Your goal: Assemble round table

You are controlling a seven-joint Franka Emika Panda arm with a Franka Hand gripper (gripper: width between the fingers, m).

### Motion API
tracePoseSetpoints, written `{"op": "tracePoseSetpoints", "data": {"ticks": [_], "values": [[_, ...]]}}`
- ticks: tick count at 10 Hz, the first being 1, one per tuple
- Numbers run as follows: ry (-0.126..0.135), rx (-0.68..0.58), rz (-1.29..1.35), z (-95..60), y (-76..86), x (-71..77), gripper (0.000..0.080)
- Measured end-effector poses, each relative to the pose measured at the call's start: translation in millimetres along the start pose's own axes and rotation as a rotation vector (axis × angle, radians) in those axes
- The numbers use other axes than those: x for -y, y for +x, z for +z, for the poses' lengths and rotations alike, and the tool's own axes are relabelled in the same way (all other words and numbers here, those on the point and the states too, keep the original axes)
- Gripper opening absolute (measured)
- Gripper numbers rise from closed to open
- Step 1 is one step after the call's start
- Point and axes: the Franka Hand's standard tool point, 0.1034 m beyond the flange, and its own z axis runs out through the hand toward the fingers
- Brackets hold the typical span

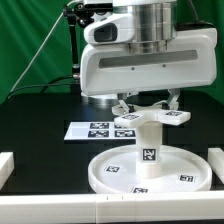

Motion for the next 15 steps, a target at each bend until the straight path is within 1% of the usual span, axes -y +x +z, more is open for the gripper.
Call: {"op": "tracePoseSetpoints", "data": {"ticks": [2,6,7,10,11,13,14,15], "values": [[0.003,-0.005,0.032,-0.3,0.9,-4.3,0.0448],[0.024,-0.053,0.466,0.3,3.7,-1.6,0.0448],[0.035,-0.061,0.578,0.5,4.0,-0.6,0.0448],[0.053,-0.078,0.853,1.0,4.1,5.9,0.0448],[0.065,-0.079,0.956,1.2,4.4,9.5,0.0448],[0.071,-0.076,1.028,1.3,4.4,10.4,0.0448],[0.08,-0.072,1.097,1.4,4.4,11.7,0.0448],[0.081,-0.071,1.114,1.4,4.4,12.0,0.0448]]}}
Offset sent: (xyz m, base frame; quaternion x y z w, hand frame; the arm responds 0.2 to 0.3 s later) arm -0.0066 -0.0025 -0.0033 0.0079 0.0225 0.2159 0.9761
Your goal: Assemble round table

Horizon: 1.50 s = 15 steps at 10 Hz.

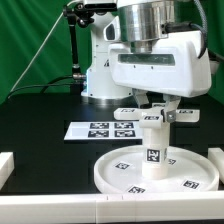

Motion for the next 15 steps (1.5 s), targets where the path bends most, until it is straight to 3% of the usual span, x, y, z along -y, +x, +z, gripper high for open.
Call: {"op": "tracePoseSetpoints", "data": {"ticks": [4,5,8,12,14,15], "values": [[0.044,0.024,0.474,0.8,-2.8,1.8,0.0448],[0.045,0.026,0.568,1.0,-3.5,1.7,0.0448],[0.085,0.042,0.917,1.3,-3.1,1.5,0.0448],[0.085,0.077,1.093,1.3,-1.5,0.4,0.0448],[0.077,0.09,1.029,-6.9,-1.5,0.9,0.062],[0.088,0.102,1.004,-17.4,-1.2,3.7,0.0641]]}}
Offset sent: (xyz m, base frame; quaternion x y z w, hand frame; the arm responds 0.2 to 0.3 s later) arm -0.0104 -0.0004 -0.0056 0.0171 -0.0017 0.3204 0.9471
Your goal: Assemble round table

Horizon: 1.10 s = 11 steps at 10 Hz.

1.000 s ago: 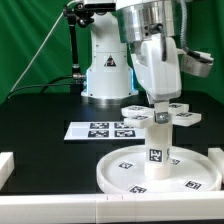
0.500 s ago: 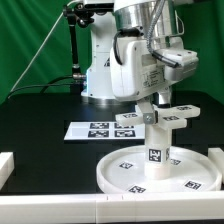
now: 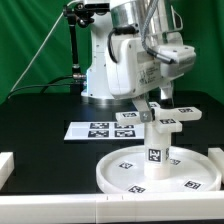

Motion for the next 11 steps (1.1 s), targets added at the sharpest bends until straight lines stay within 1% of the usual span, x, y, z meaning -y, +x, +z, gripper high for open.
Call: {"op": "tracePoseSetpoints", "data": {"ticks": [1,2,4,6,7,8,10,11], "values": [[0.01,0.02,-0.001,-9.6,-5.0,1.7,0.0647],[0.018,0.034,-0.01,-16.1,-9.0,2.8,0.0647],[0.013,0.027,-0.067,-11.3,-7.2,1.6,0.0649],[0.014,0.025,-0.206,-11.0,-6.9,1.4,0.0649],[-0.007,0.016,-0.405,-11.1,-6.7,1.1,0.0649],[-0.011,0.012,-0.603,-11.4,-8.2,5.4,0.0649],[-0.04,0.035,-0.917,-11.3,-11.7,12.9,0.0649],[-0.034,0.031,-0.947,-10.5,-11.4,13.3,0.0649]]}}
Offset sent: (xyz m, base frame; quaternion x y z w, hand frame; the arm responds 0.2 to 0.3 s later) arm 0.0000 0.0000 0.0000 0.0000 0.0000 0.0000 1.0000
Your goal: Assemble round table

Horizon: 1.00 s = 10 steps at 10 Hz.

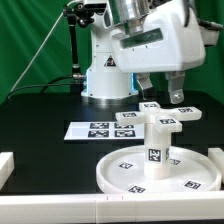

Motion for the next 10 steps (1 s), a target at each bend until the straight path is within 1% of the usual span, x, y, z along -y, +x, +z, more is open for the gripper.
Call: {"op": "tracePoseSetpoints", "data": {"ticks": [3,4,5,6,7,8,9,10], "values": [[-0.002,-0.001,-0.231,0.5,0.6,-0.8,0.0649],[-0.013,0.001,-0.36,0.5,0.7,-1.9,0.0649],[-0.04,0.006,-0.516,-0.3,0.5,-3.2,0.0649],[-0.09,0.021,-0.706,-2.1,-1.7,-2.3,0.0649],[-0.113,0.047,-0.811,-2.3,-3.6,-1.2,0.0649],[-0.145,0.079,-0.952,-2.0,-4.6,-1.4,0.0649],[-0.14,0.073,-1.0,-1.5,-2.6,-0.2,0.0649],[-0.14,0.077,-1.052,-1.2,-2.1,-0.9,0.0649]]}}
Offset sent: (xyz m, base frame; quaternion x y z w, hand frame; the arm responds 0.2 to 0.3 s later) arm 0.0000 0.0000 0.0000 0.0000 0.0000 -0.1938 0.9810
